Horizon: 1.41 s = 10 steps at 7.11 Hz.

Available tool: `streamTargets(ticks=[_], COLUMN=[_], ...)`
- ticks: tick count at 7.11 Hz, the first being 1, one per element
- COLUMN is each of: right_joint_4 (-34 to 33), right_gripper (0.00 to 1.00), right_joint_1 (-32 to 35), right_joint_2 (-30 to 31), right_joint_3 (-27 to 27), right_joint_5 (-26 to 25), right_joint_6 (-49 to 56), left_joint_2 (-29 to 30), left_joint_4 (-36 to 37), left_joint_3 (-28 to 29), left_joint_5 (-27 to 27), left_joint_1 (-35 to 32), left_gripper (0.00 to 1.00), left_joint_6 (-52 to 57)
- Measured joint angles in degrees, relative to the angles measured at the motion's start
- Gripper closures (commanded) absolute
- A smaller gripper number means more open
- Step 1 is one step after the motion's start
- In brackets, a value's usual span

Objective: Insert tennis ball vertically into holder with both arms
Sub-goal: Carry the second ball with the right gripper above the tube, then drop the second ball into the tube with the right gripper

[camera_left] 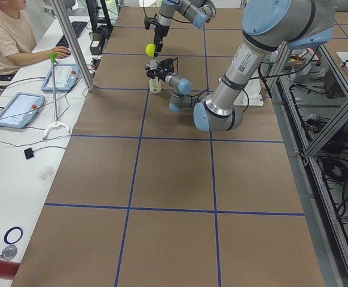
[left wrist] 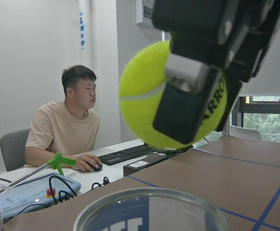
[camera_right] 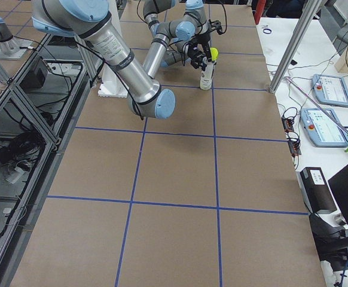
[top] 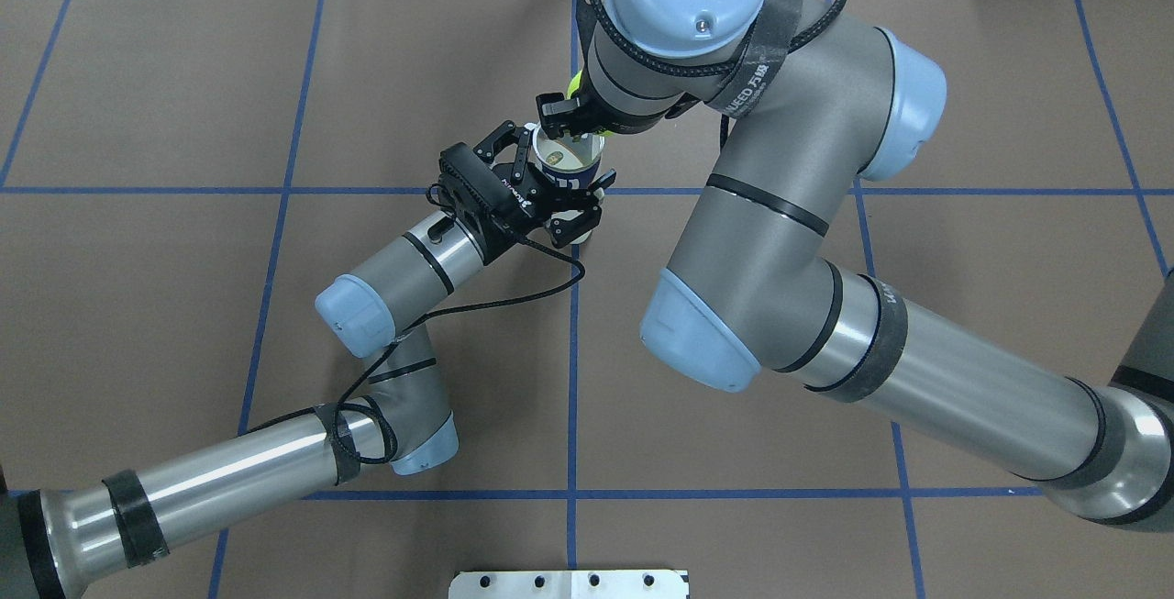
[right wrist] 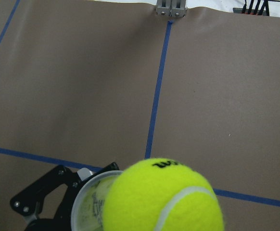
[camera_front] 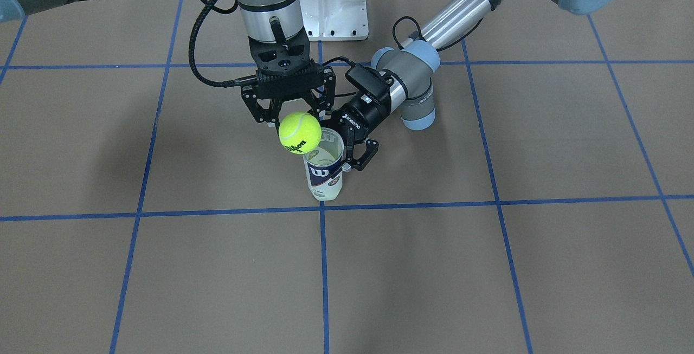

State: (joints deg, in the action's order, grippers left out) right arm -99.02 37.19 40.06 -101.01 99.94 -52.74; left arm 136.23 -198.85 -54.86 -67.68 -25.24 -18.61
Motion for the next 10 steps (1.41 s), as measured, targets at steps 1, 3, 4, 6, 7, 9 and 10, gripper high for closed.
streamTargets(ticks=[1, 3, 4, 6, 7, 9, 10], right_joint_4=[-0.6, -1.8, -2.4, -2.8, -2.8, -2.8, -2.8], right_gripper=[1.0, 0.95, 0.74, 0.32, 0.16, 0.02, 0.02], right_joint_1=[-0.4, -1.5, -1.9, -2.2, -2.3, -2.3, -2.3], right_joint_2=[-0.3, -1.4, -2.0, -2.4, -2.4, -2.7, -2.8], right_joint_3=[-0.1, -0.1, 0.1, 0.3, 0.3, 0.3, 0.3], right_joint_5=[-0.1, -0.5, -0.7, -1.2, -1.5, -1.7, -1.7], right_joint_6=[1.1, 1.5, 1.6, 1.5, 1.5, 1.6, 1.6], left_joint_2=[0.0, 0.0, 0.0, 0.0, 0.0, 0.0, 0.0], left_joint_4=[0.0, 0.0, 0.0, 0.0, 0.0, 0.0, 0.0], left_joint_3=[0.0, 0.1, 0.1, 0.0, 0.0, 0.0, 0.1], left_joint_5=[0.0, 0.0, 0.0, 0.0, 0.0, 0.0, 0.0], left_joint_1=[0.0, 0.0, 0.0, 0.0, 0.0, 0.0, 0.0], left_gripper=[0.01, 0.01, 0.01, 0.01, 0.01, 0.01, 0.01], left_joint_6=[0.0, 0.1, 0.1, 0.0, 0.0, 0.0, 0.0])
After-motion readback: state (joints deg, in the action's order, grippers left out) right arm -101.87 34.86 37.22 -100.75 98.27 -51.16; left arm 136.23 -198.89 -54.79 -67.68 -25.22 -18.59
